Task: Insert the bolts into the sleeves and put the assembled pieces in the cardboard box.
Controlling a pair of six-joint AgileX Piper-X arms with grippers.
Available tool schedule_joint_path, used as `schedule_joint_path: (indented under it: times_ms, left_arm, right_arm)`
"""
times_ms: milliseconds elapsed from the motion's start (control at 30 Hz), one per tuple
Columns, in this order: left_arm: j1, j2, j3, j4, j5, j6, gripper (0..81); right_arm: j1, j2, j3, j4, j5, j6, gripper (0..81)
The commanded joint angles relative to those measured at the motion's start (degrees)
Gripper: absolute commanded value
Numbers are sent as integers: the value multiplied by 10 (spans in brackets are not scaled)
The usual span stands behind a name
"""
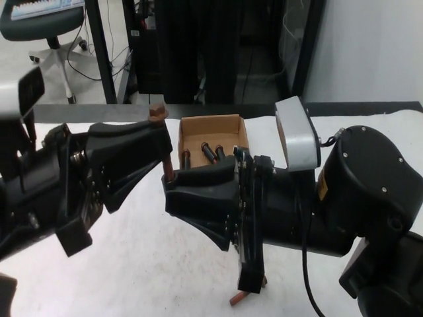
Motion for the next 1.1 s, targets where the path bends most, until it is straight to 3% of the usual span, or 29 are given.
schedule_joint_path:
  times_ms: [0,233,300,400,467,533,600,800,1067]
  left_arm:
    - [-3,-2,-1,-6,36,13,2]
    - [-3,-2,-1,-6,52,13,1]
    - [-3,-2,-1,-6,52,13,41]
    - [-3,-2,-1,-6,52,10,188]
    - [-3,-2,-1,-6,52,-10,371]
    - [-3,-2,-1,-6,52,-30,505]
    - [-3,-2,-1,-6,52,-45,570]
    - [7,-2,-1,-6,52,-47,563]
    - [72,-3,-1,-6,78,-47,558]
  right_arm:
    - [-2,-3,-5,-25,9,2,8]
    - [-2,-3,-5,-25,9,2,8]
    - [-2,-3,-5,-25,5,2,8]
    - [-2,-3,-5,-25,1,11,8]
    - [-2,-3,-5,-25,0,13,8]
    - [-2,-3,-5,-25,-4,13,8]
    - [-2,-3,-5,-25,-4,13,8]
    - [-2,-3,-5,-25,-13,13,8]
    - [-2,-3,-5,-25,-17,13,8]
